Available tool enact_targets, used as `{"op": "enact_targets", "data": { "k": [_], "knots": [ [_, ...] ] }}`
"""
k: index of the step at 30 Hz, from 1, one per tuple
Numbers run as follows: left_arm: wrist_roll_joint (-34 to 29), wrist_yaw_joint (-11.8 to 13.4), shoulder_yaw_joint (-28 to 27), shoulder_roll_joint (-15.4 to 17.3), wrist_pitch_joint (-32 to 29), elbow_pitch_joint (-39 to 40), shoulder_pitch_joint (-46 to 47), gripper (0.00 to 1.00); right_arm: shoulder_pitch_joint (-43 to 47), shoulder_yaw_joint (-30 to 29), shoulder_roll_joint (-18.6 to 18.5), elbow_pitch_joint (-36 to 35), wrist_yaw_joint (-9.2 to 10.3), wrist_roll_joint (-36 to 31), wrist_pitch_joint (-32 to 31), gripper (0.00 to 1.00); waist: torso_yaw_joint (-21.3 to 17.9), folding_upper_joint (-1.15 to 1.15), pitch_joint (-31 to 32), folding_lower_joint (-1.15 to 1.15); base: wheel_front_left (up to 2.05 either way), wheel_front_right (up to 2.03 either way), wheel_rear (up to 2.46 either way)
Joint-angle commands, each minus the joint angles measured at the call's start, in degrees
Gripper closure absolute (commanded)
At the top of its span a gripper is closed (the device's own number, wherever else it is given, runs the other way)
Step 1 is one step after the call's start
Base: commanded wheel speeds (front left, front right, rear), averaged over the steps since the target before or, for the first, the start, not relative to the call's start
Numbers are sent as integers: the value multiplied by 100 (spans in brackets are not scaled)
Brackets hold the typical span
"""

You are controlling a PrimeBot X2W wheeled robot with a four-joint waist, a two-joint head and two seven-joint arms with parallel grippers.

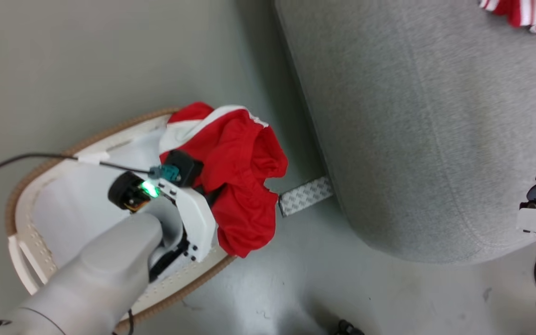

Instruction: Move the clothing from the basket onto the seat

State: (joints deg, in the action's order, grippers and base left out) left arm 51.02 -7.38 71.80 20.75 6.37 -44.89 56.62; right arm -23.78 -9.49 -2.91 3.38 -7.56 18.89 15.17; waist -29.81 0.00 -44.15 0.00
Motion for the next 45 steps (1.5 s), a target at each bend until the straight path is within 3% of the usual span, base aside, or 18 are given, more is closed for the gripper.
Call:
{"op": "enact_targets", "data": {
  "k": [1, 12, 25, 31, 45],
  "knots": [
    [-9, -14, 28, -78, 185, 31, -109, 100, -53, -81, 2, 16, 15, -133, -4, 0, 65, 0, 368, 0, 0, 0, 0],
    [-112, -14, 29, -653, 864, 529, -412, 100, 447, -313, -308, 132, 15, -611, -5, 0, 888, 0, 2083, 0, 0, 0, 0],
    [-674, 201, -881, -877, 881, 1710, -590, 100, 1191, 192, -576, 323, 15, -555, -5, 0, 1738, 0, 3816, 0, 0, 0, 0],
    [-809, 423, -1106, -937, 879, 1917, -401, 100, 1444, 608, -592, 458, 15, -375, -5, 0, 2027, 0, 4215, 0, 0, 0, 0],
    [-726, 545, -1216, -838, 805, 2091, -240, 100, 1623, 1171, -501, 447, 15, -208, -4, 0, 2220, 0, 4445, 0, 0, 0, 0]
  ]
}}
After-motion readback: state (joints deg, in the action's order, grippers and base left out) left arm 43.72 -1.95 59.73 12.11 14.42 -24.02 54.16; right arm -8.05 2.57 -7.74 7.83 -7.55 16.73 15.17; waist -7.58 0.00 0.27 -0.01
